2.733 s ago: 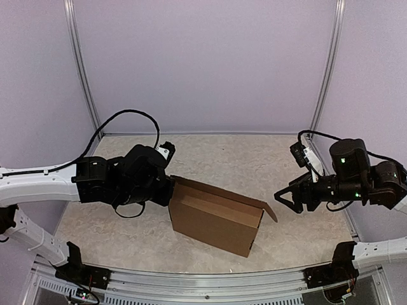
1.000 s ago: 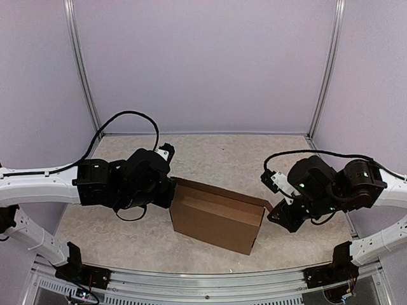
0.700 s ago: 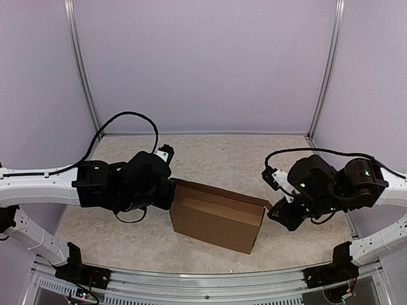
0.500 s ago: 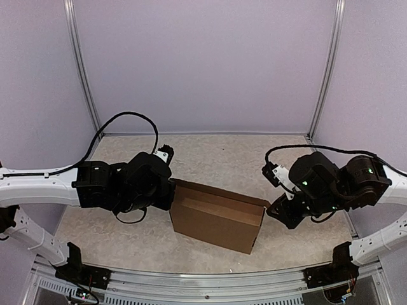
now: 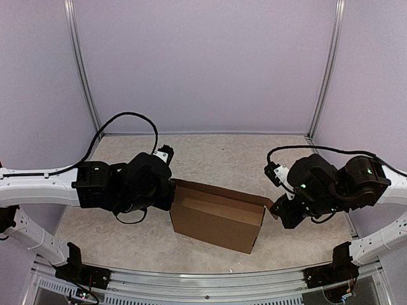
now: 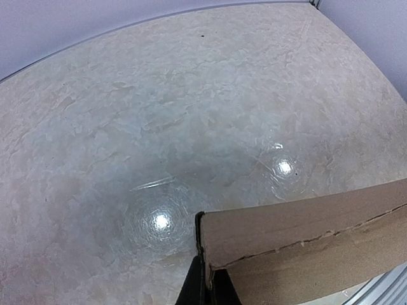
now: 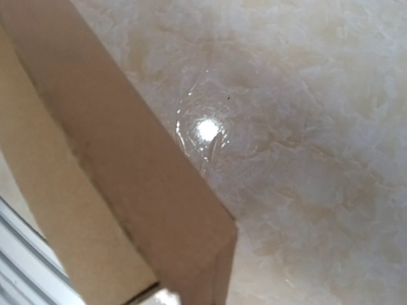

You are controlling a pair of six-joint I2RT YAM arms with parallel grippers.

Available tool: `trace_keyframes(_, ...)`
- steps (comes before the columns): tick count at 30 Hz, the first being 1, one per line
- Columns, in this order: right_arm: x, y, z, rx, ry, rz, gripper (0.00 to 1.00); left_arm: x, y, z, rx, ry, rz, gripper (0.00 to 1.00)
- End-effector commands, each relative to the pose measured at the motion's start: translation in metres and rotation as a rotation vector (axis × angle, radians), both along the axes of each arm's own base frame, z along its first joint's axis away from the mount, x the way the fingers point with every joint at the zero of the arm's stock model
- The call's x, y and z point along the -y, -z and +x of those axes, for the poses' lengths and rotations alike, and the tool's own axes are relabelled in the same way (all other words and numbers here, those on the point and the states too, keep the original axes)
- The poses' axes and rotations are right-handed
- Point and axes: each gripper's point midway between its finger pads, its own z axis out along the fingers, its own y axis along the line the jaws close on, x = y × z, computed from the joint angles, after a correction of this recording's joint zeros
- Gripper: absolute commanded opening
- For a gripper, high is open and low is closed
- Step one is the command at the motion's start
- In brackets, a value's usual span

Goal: Fold the paper box

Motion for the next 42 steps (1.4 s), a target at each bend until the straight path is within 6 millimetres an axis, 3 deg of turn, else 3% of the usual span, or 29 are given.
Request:
trace_keyframes(1, -0.001, 0.000, -0.004, -0.019, -0.001, -0.004, 0.00, -0.014, 0.032, -0.012, -0.078, 0.006, 0.108, 0.00)
trace_keyframes(10, -0.030, -0.010, -0.004, -0.044, 0.000, 0.127, 0.00, -0.007, 0.029, -0.014, -0.067, -0.018, 0.098, 0.00)
trace_keyframes(17, -0.039, -0.024, 0.002, -0.044, 0.066, 0.253, 0.00, -0.001, 0.033, -0.017, -0.056, -0.046, 0.109, 0.00)
trace_keyframes(33, -0.020, -0.058, 0.023, -0.021, 0.337, 0.567, 0.00, 0.019, 0.039, -0.028, -0.031, -0.033, 0.112, 0.00)
trace_keyframes(42, -0.004, -0.058, 0.030, -0.025, 0.449, 0.698, 0.00, 0.023, 0.039, -0.032, -0.015, -0.024, 0.110, 0.00)
